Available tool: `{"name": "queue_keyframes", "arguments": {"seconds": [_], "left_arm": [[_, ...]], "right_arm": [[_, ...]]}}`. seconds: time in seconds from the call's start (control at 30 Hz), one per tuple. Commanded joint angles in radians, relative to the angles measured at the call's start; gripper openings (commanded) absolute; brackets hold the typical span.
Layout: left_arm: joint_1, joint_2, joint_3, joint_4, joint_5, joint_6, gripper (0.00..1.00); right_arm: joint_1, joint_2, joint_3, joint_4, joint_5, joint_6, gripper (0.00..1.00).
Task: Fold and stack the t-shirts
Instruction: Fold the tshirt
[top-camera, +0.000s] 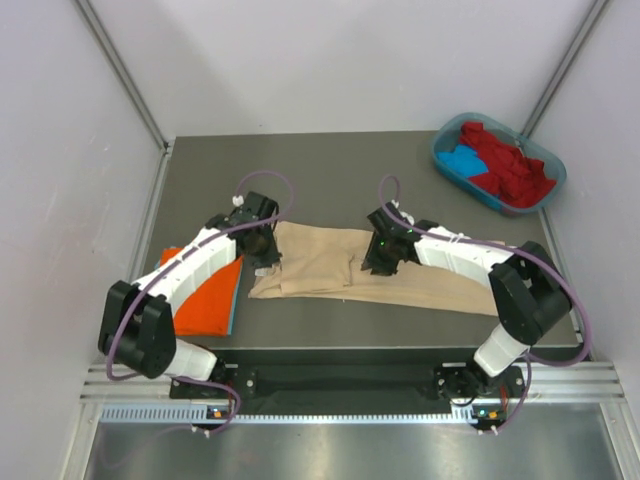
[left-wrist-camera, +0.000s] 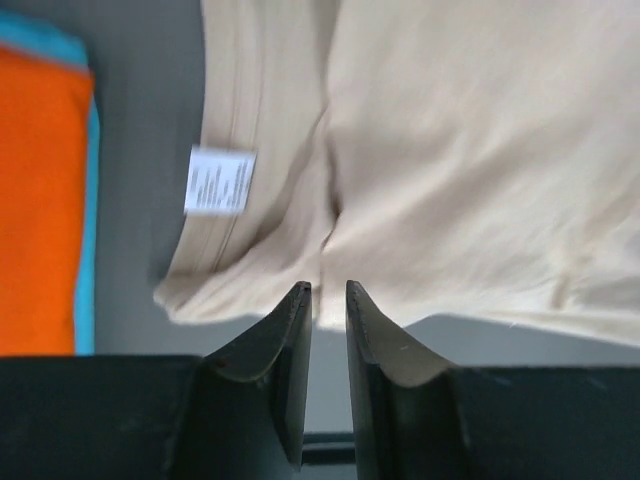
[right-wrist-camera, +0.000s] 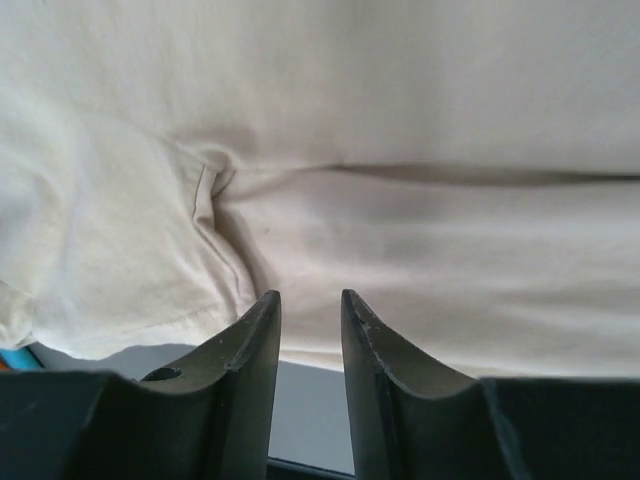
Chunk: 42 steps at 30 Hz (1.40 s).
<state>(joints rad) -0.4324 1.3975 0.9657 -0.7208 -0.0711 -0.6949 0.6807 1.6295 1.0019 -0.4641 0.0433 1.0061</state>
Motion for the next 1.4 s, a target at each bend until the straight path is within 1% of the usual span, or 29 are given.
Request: {"name": "queue_keyframes", "arguments": {"seconds": [0.0, 0.03, 0.13, 0.3, 0.4, 0.6, 0.7, 0.83, 0.97, 1.1, 1.27, 1.33, 1.37], "left_arm": [[0.001, 0.072, 0.120, 0.016, -0.075, 0.080, 0.26], [0.001, 0.093, 0.148, 0.032, -0.059, 0.086, 0.26], [0.003, 0.198, 0.212, 0.061, -0.032, 0.092, 0.26], [0.018, 0.366, 0.294, 0.077, -0.087, 0.101, 0.25], [0.032, 0.438, 0.364, 0.090, -0.122, 0.104, 0.25], [0.057, 0.552, 0.459, 0.064, -0.197, 0.104, 0.25], [0.075, 0.612, 0.501, 0.051, -0.207, 0.101, 0.24], [0.104, 0.678, 0.557, 0.034, -0.211, 0.090, 0.24], [0.119, 0.736, 0.625, 0.056, -0.196, 0.106, 0.24], [0.123, 0.797, 0.729, 0.078, -0.185, 0.136, 0.24], [0.124, 0.895, 0.823, 0.177, -0.173, 0.195, 0.24], [0.130, 0.931, 0.895, 0.195, -0.174, 0.213, 0.24], [0.135, 0.977, 0.928, 0.210, -0.170, 0.221, 0.24]], "right_arm": [[-0.064, -0.063, 0.029, 0.022, -0.019, -0.139, 0.32], [-0.094, -0.062, 0.026, 0.036, -0.026, -0.158, 0.31], [-0.134, -0.039, 0.027, 0.097, -0.091, -0.244, 0.31], [-0.165, 0.006, 0.009, 0.166, -0.100, -0.305, 0.31], [-0.194, 0.024, -0.022, 0.211, -0.121, -0.328, 0.31], [-0.266, 0.030, -0.086, 0.240, -0.085, -0.353, 0.31], [-0.286, 0.020, -0.123, 0.274, -0.083, -0.357, 0.31], [-0.297, -0.025, -0.129, 0.301, -0.109, -0.368, 0.32], [-0.297, -0.089, -0.111, 0.286, -0.109, -0.376, 0.34], [-0.299, -0.158, -0.086, 0.260, -0.103, -0.388, 0.35], [-0.306, -0.238, -0.060, 0.231, -0.094, -0.391, 0.37], [-0.308, -0.263, -0.048, 0.225, -0.095, -0.396, 0.39], [-0.308, -0.272, -0.046, 0.226, -0.098, -0.400, 0.40]]}}
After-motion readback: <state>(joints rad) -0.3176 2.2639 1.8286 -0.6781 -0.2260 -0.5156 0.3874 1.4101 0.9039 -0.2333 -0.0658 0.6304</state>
